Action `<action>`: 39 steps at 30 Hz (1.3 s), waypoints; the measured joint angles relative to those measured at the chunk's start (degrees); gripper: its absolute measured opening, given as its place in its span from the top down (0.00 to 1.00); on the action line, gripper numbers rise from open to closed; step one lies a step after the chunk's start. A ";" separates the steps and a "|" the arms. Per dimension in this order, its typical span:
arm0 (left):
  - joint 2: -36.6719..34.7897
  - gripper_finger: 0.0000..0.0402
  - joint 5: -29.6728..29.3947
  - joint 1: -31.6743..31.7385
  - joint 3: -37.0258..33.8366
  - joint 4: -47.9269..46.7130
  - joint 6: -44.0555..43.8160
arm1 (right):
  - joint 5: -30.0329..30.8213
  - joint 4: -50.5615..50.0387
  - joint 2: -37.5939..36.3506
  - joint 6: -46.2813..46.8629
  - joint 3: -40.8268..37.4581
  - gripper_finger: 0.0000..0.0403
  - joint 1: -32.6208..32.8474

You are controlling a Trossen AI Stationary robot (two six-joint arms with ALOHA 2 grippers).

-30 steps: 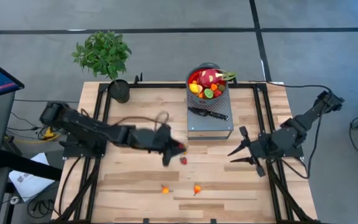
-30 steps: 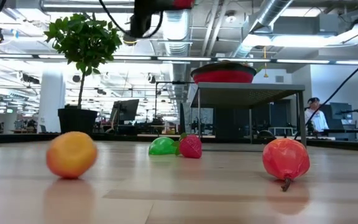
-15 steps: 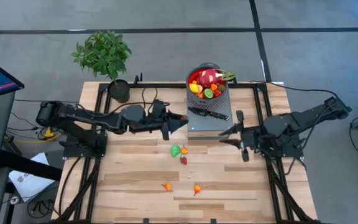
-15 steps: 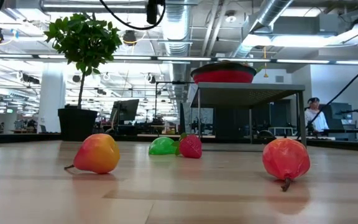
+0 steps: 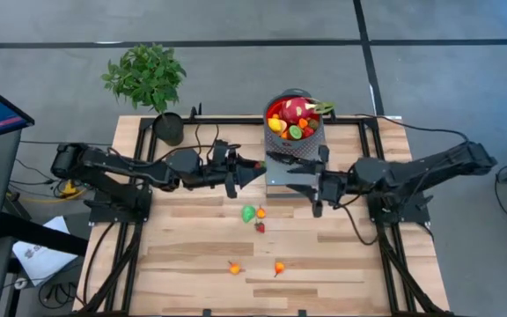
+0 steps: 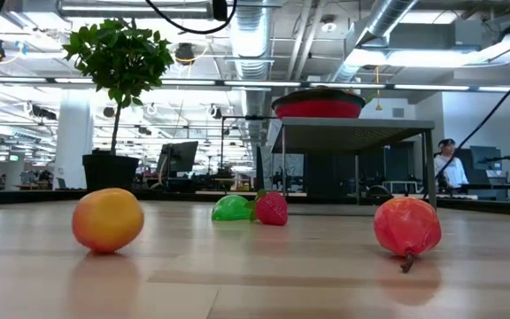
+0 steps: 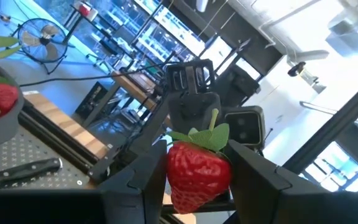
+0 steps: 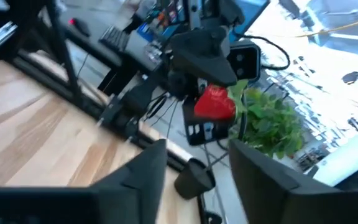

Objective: Pick & Place Fruit
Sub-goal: Put the strawberry into the red colander on the shelf

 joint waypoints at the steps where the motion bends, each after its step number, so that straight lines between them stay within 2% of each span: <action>1: 0.00 0.64 0.00 0.00 0.00 0.05 0.00 | -0.01 1.73 0.78 0.00 0.00 0.56 -0.15; 5: 0.54 0.64 -0.04 -0.55 0.02 1.04 0.46 | -0.02 9.47 4.14 -0.02 0.00 0.38 -0.36; 7: 1.35 0.64 -0.04 -0.85 0.08 2.45 0.55 | -0.04 13.57 6.02 -0.64 0.00 0.33 -0.36; 12: 4.33 0.64 -0.13 -0.87 0.09 6.65 0.63 | -0.08 21.15 10.42 -2.43 0.00 0.28 -0.34; 19: 8.95 0.64 -0.48 -0.87 0.07 15.19 0.67 | 0.40 23.57 13.40 -2.39 -0.02 0.28 -0.71; 28: 9.68 0.64 -0.35 -0.87 0.02 16.39 1.49 | 1.27 23.80 13.54 -0.33 -0.02 0.29 -1.06; 33: 9.44 0.64 -0.15 -0.87 0.02 16.51 1.95 | 1.37 23.82 13.54 0.55 -0.02 0.37 -1.06; 39: 9.44 0.64 -0.13 -0.87 0.02 16.40 1.92 | 1.49 24.09 13.47 0.66 0.04 0.52 -1.06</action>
